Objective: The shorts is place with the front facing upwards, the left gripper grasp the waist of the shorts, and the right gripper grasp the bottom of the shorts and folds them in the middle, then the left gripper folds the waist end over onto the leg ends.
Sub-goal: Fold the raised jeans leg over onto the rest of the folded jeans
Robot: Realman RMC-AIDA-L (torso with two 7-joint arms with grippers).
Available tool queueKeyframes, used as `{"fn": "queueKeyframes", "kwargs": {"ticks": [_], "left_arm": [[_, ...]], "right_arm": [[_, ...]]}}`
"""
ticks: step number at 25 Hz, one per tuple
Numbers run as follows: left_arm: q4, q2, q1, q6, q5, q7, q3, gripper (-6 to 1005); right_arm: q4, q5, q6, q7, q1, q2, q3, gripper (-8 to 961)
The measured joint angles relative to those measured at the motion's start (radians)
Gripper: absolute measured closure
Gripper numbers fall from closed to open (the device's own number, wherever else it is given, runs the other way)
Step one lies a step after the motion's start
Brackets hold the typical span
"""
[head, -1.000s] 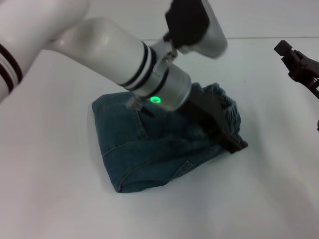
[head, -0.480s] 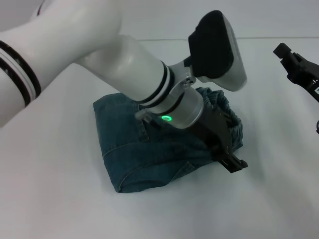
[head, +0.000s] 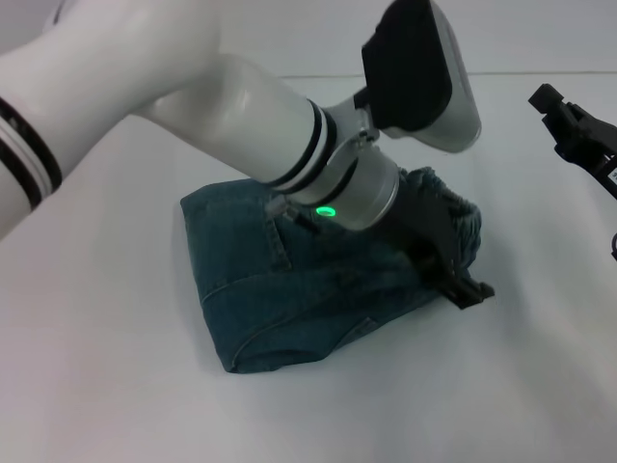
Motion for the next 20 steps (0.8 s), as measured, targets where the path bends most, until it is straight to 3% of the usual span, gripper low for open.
{"fn": "queueKeyframes", "kwargs": {"ticks": [13, 20], "left_arm": [[0.047, -0.004, 0.065, -0.105, -0.013, 0.016, -0.015, 138], [0.079, -0.002, 0.135, -0.163, -0.131, 0.058, -0.04, 140]], "right_arm": [[0.001, 0.0, 0.004, -0.011, 0.0, 0.0, 0.018, 941], [0.001, 0.001, 0.013, -0.018, 0.0, -0.001, 0.021, 941]]}}
